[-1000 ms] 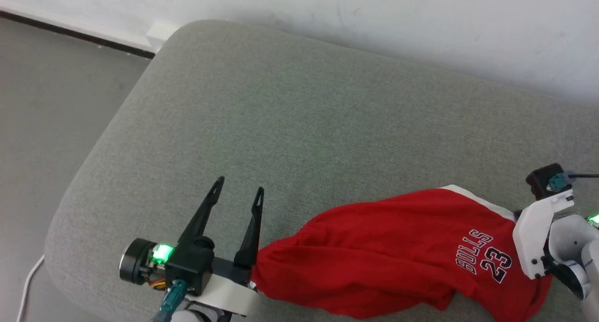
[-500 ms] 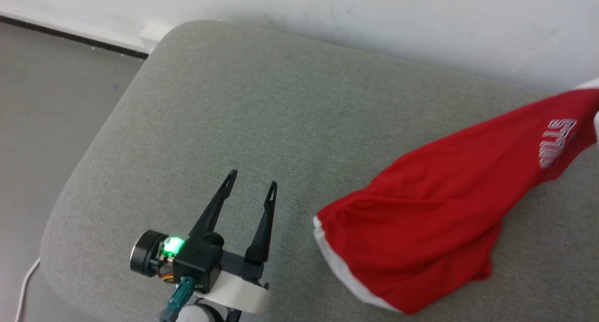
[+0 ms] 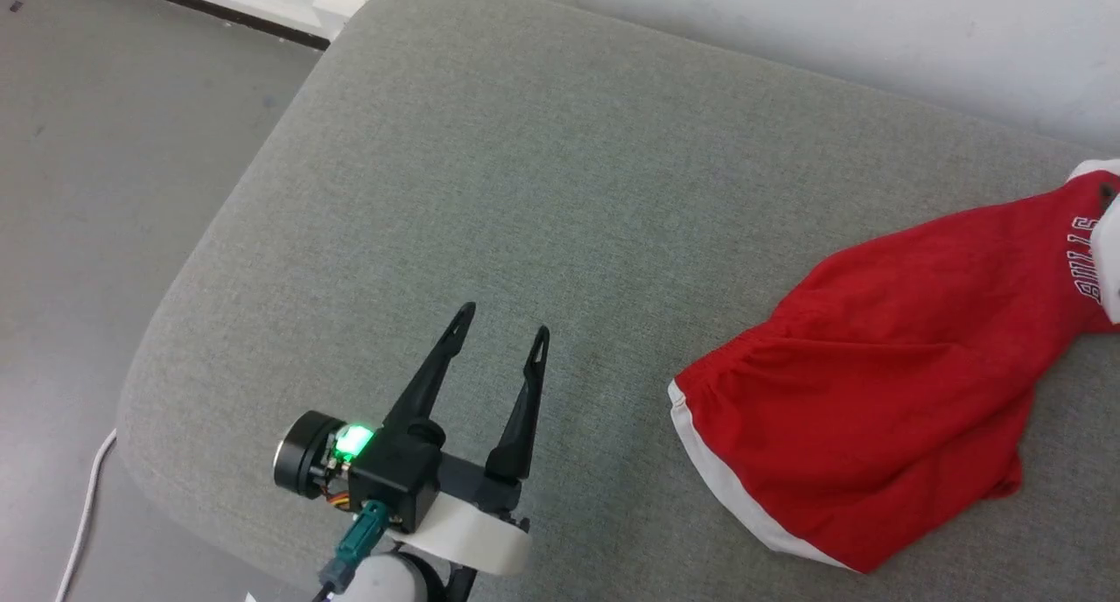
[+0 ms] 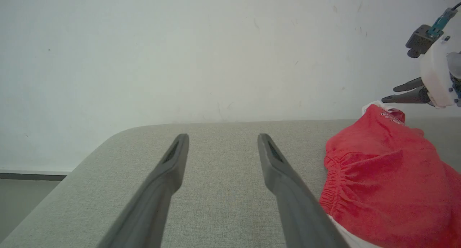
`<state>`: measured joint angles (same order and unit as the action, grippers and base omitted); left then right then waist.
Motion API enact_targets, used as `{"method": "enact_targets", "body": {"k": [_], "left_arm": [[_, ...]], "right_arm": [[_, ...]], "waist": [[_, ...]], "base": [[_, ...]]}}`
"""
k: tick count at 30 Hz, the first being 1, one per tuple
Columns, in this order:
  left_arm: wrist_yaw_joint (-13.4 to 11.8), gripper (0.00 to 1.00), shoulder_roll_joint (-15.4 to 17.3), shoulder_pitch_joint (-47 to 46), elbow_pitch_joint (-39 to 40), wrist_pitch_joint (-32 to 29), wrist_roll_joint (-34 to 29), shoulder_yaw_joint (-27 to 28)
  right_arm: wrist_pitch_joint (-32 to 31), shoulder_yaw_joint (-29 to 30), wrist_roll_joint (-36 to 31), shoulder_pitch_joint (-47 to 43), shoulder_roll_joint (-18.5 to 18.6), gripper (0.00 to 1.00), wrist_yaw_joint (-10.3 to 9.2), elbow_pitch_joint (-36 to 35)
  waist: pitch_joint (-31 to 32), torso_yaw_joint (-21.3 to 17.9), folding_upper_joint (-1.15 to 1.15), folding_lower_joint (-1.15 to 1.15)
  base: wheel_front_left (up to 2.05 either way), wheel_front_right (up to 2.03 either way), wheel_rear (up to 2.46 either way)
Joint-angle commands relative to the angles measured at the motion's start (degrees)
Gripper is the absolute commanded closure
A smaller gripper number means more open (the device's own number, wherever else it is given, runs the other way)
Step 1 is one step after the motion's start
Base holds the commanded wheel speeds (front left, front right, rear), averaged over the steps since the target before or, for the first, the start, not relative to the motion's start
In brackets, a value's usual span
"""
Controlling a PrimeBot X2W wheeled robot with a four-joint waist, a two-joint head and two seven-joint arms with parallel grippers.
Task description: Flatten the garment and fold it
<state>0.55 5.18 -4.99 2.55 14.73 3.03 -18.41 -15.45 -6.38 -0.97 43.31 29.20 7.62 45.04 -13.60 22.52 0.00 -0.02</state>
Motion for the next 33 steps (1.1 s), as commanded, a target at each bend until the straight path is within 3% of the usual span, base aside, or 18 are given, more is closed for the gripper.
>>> {"method": "enact_targets", "body": {"k": [1, 9, 14, 20, 28, 33], "left_arm": [[0.7, 0.00, -0.4, -0.8, -0.5, 0.3, 0.1, 0.0], [2.6, 0.00, 0.0, 0.6, -2.2, 0.3, 0.8, 1.4], [4.0, 0.00, -0.1, 2.3, -4.5, 0.3, 3.2, 2.3], [5.7, 0.00, 2.0, 2.8, -9.9, -1.6, 5.3, 1.0], [6.7, 0.00, 5.8, 0.7, -13.3, -14.2, 9.7, -2.0], [6.8, 0.00, 9.2, -2.5, -14.3, -23.9, 12.1, -4.0]], "right_arm": [[1.3, -0.3, 0.7, -0.6, -0.5, 0.00, -0.13, 1.7], [11.6, -2.5, 6.1, -2.1, -4.3, 0.00, -0.13, 4.4], [21.3, -5.3, 11.9, -7.0, -5.5, 0.00, -0.13, -1.6], [27.9, -1.9, 15.9, -18.1, -8.1, 0.00, -0.13, -13.0], [28.8, 6.1, 14.3, -34.5, -15.8, 0.00, -0.13, -28.8], [25.1, 8.6, 10.9, -42.5, -20.5, 0.00, -0.13, -38.9]], "waist": [[0.8, -0.7, 0.00, 0.02], [6.3, -6.0, 0.00, 0.02], [9.7, -10.0, 0.00, 0.02], [11.3, -14.7, 0.00, 0.02], [11.2, -19.2, 0.00, 0.02], [9.5, -22.4, 0.00, 0.02]], "base": [[0.00, 0.00, 0.00], [0.00, 0.00, 0.00], [0.00, 0.00, 0.00], [0.00, 0.00, 0.00], [0.00, 0.00, 0.00], [0.00, 0.00, 0.00]]}}
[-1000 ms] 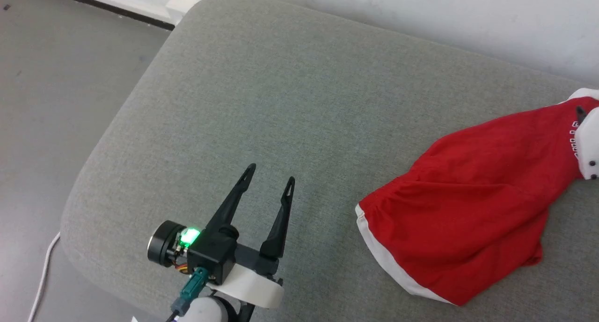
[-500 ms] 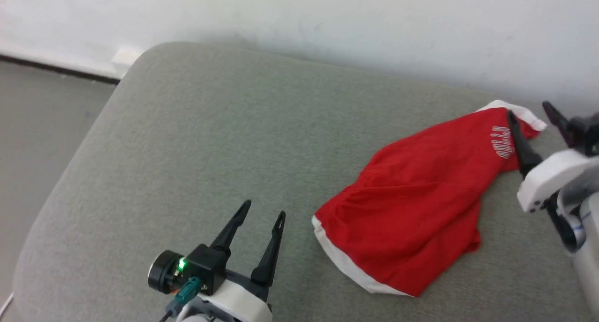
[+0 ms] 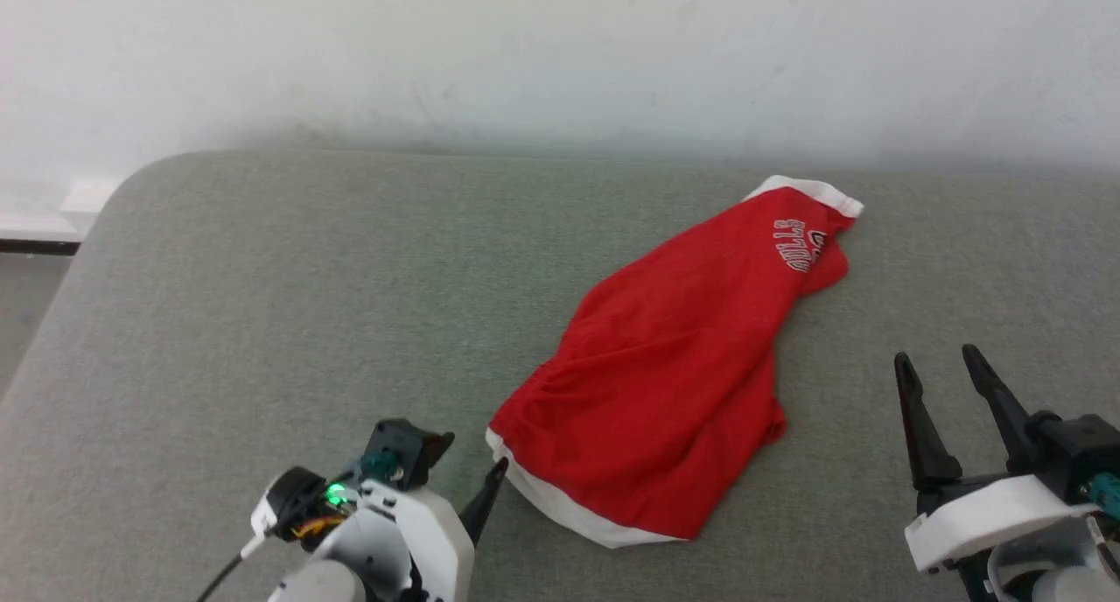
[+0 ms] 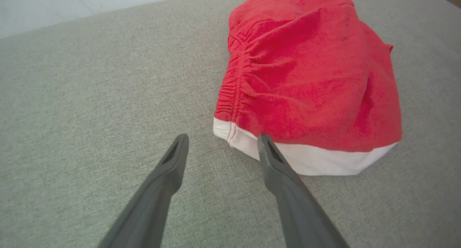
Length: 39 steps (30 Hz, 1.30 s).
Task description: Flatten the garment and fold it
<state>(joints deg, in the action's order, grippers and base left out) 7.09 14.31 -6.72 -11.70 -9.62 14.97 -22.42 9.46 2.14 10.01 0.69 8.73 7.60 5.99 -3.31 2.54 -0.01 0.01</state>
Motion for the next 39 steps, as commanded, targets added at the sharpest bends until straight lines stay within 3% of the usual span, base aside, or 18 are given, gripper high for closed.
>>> {"method": "enact_targets", "body": {"k": [1, 12, 13, 14, 15, 18, 25, 29, 35, 36, 37, 39], "left_arm": [[0.3, 0.00, 0.6, -1.7, -0.2, -1.3, 0.5, -0.2], [0.4, 0.00, 3.7, -9.9, -5.3, -11.4, 2.2, -4.6], [0.4, 0.18, 3.8, -10.3, -5.9, -11.5, 2.6, -5.4], [0.4, 0.72, 4.0, -10.8, -6.2, -11.2, 3.1, -6.2], [0.4, 1.00, 4.0, -11.2, -6.2, -10.3, 3.7, -6.7], [0.1, 1.00, 3.6, -12.4, -5.4, -5.0, 4.8, -5.2], [-5.6, 1.00, 2.3, -11.6, -3.2, 6.9, 7.2, 2.1], [-9.0, 1.00, 2.6, -8.9, -4.1, 9.3, 9.0, 5.9], [-12.2, 1.00, 3.0, -4.2, -6.9, 9.7, 10.3, 8.2], [-12.3, 0.95, 2.8, -3.6, -7.2, 10.0, 10.2, 8.0], [-12.4, 0.00, 2.6, -3.2, -7.3, 10.8, 10.0, 7.7], [-11.6, 0.00, 2.0, -2.9, -7.3, 12.8, 9.6, 6.8]], "right_arm": [[-0.6, 0.3, -0.7, -0.9, -0.5, 0.00, -0.11, -1.6], [-4.9, -0.8, -1.7, -4.3, -1.2, 0.00, -0.11, -8.4], [-4.8, -0.8, -1.8, -4.3, -1.4, 0.00, -0.11, -8.3], [-4.9, -0.8, -1.8, -4.3, -1.6, 0.00, -0.11, -8.2], [-4.9, -0.9, -1.8, -4.3, -1.6, 0.00, -0.11, -8.0], [-4.8, -1.5, -1.6, -4.5, -1.7, 0.00, -0.11, -7.5], [-7.0, -3.4, -0.5, -5.5, -0.4, 0.00, -0.11, -6.4], [-8.4, -4.2, 0.3, -5.9, 0.2, 0.00, -0.11, -6.2], [-10.4, -5.5, 1.4, -6.0, 1.1, 0.00, -0.11, -6.2], [-10.8, -5.9, 1.6, -5.9, 1.3, 0.00, -0.11, -6.2], [-11.2, -6.6, 1.7, -5.7, 1.7, 0.00, -0.11, -6.3], [-12.3, -7.8, 2.8, -5.0, 1.7, 0.00, -0.11, -6.5]], "waist": [[-1.4, -3.0, 0.01, -0.01], [-7.1, -7.3, 0.01, -0.01], [-7.4, -7.4, 0.01, -0.01], [-7.6, -7.4, 0.01, -0.01], [-7.7, -7.4, 0.01, -0.01], [-7.7, -6.7, 0.01, -0.01], [-5.5, -3.0, 0.01, -0.01], [-4.4, -0.8, 0.01, -0.01], [-3.7, 2.0, 0.01, -0.01], [-3.7, 2.4, 0.01, -0.01], [-3.7, 2.8, 0.01, -0.01], [-3.6, 3.7, 0.01, -0.01]], "base": [[0.00, 0.00, 0.00], [0.00, 0.00, 0.00], [0.00, 0.00, 0.00], [0.00, 0.00, 0.00], [0.00, 0.00, 0.00], [0.00, 0.00, 0.00], [0.00, 0.00, 0.00], [0.00, 0.00, 0.00], [0.00, 0.00, 0.00], [0.00, 0.00, 0.00], [0.00, 0.00, 0.00], [0.00, 0.00, 0.00]]}}
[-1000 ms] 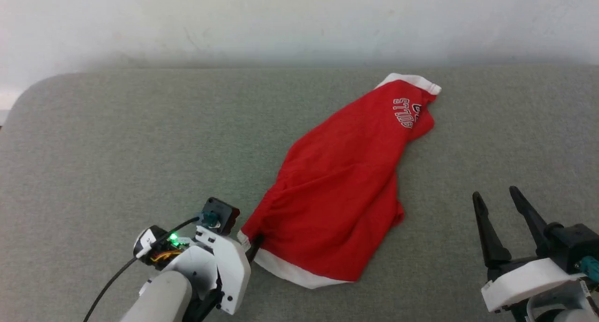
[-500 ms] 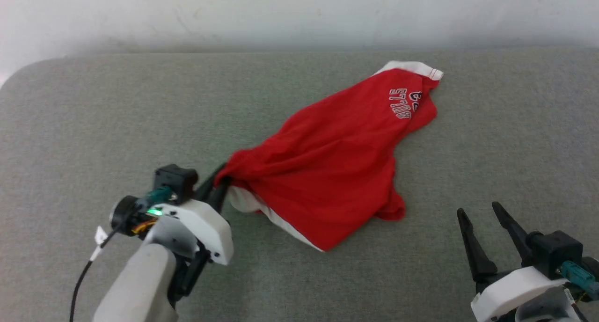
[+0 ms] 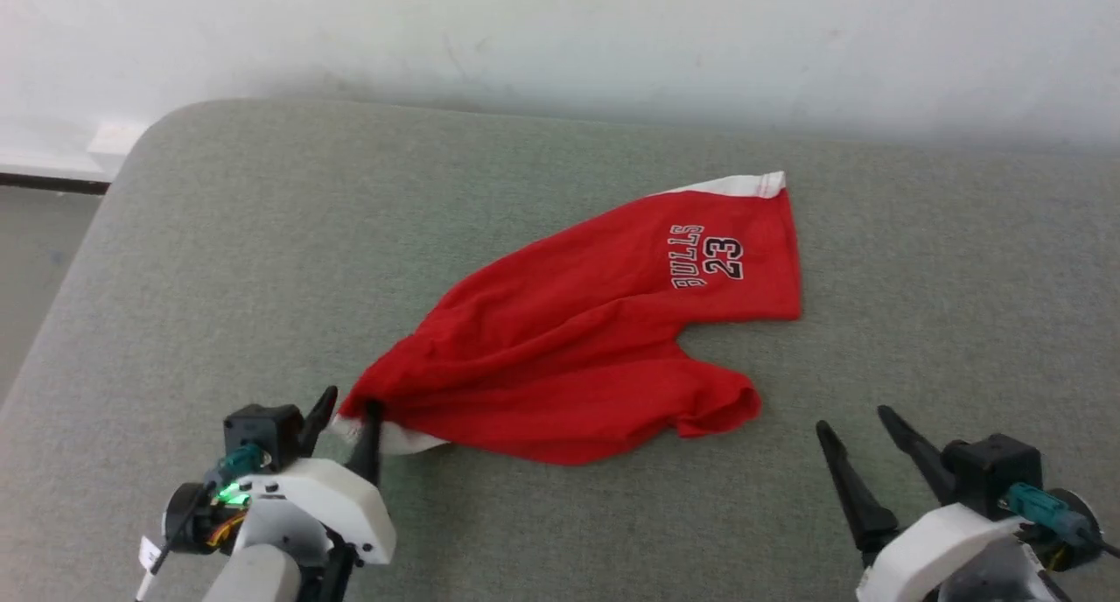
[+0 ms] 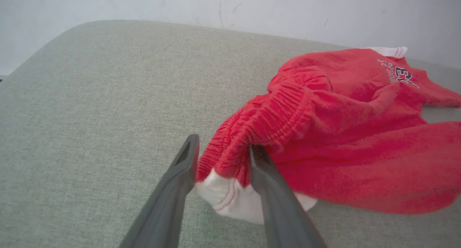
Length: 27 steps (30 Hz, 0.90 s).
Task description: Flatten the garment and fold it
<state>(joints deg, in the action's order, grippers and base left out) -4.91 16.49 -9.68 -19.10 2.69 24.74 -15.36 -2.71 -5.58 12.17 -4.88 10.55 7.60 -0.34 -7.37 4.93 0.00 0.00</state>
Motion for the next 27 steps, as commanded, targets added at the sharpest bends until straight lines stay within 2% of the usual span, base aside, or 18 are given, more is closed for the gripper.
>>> {"method": "enact_targets", "body": {"k": [1, 4, 7, 13, 18, 20, 27], "left_arm": [[0.9, 0.00, -0.5, 0.1, 0.3, 1.8, -0.3, -0.6], [1.5, 0.00, -0.9, 0.0, 1.2, 7.9, -2.0, -1.4], [1.8, 0.00, -1.0, 0.4, 2.0, 10.9, -5.0, -3.1], [2.0, 0.00, -2.1, 2.2, 3.7, 12.2, -8.7, -5.4], [2.3, 0.00, -3.9, 2.4, 4.8, 12.3, -9.8, -5.9], [2.5, 0.00, -4.5, 2.4, 5.2, 12.3, -10.0, -5.8], [3.1, 0.00, -5.8, 2.3, 5.4, 12.3, -11.0, -5.0]], "right_arm": [[-0.9, -0.7, 1.4, 1.0, -0.1, 0.00, -0.11, -0.3], [-4.2, -3.7, 2.7, 3.3, 0.9, 0.00, -0.11, -0.3], [-8.3, -5.1, 4.2, 6.7, 1.1, 0.00, -0.11, 0.9], [-19.4, -6.3, 6.4, 14.5, 0.3, 0.00, -0.11, 6.6], [-29.2, -6.7, 3.8, 18.4, 1.4, 0.00, -0.11, 13.6], [-30.8, -7.2, 3.8, 19.4, 1.6, 0.00, -0.11, 15.6], [-30.3, -8.8, 5.1, 21.6, 2.0, 0.00, -0.11, 21.0]], "waist": [[0.5, 1.8, 0.00, 0.00], [0.8, 2.9, 0.00, 0.00], [1.3, 4.1, 0.00, 0.00], [1.6, 6.6, 0.00, 0.00], [0.7, 9.2, 0.00, 0.00], [0.0, 10.2, 0.00, 0.00], [-1.7, 12.4, 0.00, 0.00]], "base": [[0.00, 0.00, 0.00], [0.00, 0.00, 0.00], [0.00, 0.00, 0.00], [0.00, 0.00, 0.00], [0.00, 0.00, 0.00], [0.00, 0.00, 0.00], [0.00, 0.00, 0.00]]}}
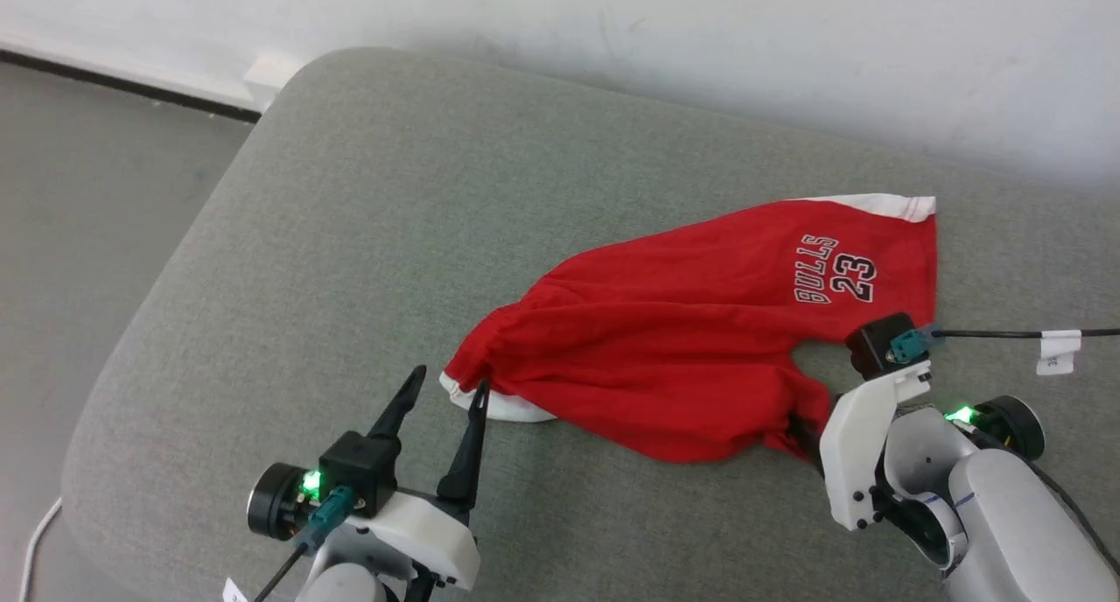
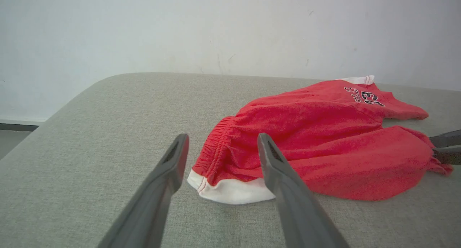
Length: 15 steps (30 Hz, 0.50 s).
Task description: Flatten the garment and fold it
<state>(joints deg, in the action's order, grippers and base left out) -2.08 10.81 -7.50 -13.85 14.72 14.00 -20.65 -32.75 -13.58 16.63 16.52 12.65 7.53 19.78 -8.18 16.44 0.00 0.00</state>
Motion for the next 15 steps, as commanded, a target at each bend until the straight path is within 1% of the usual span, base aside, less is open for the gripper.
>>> {"method": "enact_targets", "body": {"k": [1, 2, 3, 5, 9, 12, 15], "left_arm": [[0.3, 0.00, -0.2, 0.2, 0.1, 0.3, -0.4, 0.6], [0.4, 0.00, -0.2, 0.3, 0.0, 0.3, -0.5, 0.8], [0.5, 0.00, -0.3, 0.4, -0.1, 0.3, -0.5, 1.0], [0.7, 0.00, -0.3, 0.6, -0.4, 0.3, -0.7, 1.5], [1.0, 0.00, -0.3, 1.2, -0.8, 0.3, -1.0, 2.2], [1.4, 0.00, -0.3, 2.0, -1.2, 0.3, -1.2, 2.4], [1.6, 0.00, -0.4, 3.1, -1.3, 0.3, -1.3, 2.6]], "right_arm": [[-0.6, -1.7, 1.3, 0.1, 0.0, 0.00, -0.04, 1.3], [-0.7, -2.5, 1.9, 0.0, 0.3, 0.85, -0.04, 1.5], [-0.3, -3.0, 2.2, -0.1, 0.7, 1.00, -0.04, 1.5], [1.5, -3.7, 1.7, -0.3, 1.9, 1.00, -0.04, 1.4], [7.5, -2.2, -0.7, -1.1, 3.5, 1.00, -0.04, -0.5], [11.8, -1.2, -3.5, -2.6, 5.4, 1.00, -0.04, -4.0], [13.6, 0.3, -4.8, -5.5, 7.2, 1.00, -0.04, -9.1]], "waist": [[-0.9, 1.0, 0.00, 0.00], [-1.0, 1.1, 0.00, 0.00], [-1.0, 1.1, 0.00, 0.00], [-0.5, 0.9, 0.00, 0.00], [1.1, -0.6, 0.00, 0.00], [2.8, -2.4, 0.00, 0.00], [4.8, -4.5, 0.00, 0.00]], "base": [[0.00, 0.00, 0.00], [0.00, 0.00, 0.00], [0.00, 0.00, 0.00], [0.00, 0.00, 0.00], [0.00, 0.00, 0.00], [0.00, 0.00, 0.00], [0.00, 0.00, 0.00]]}}
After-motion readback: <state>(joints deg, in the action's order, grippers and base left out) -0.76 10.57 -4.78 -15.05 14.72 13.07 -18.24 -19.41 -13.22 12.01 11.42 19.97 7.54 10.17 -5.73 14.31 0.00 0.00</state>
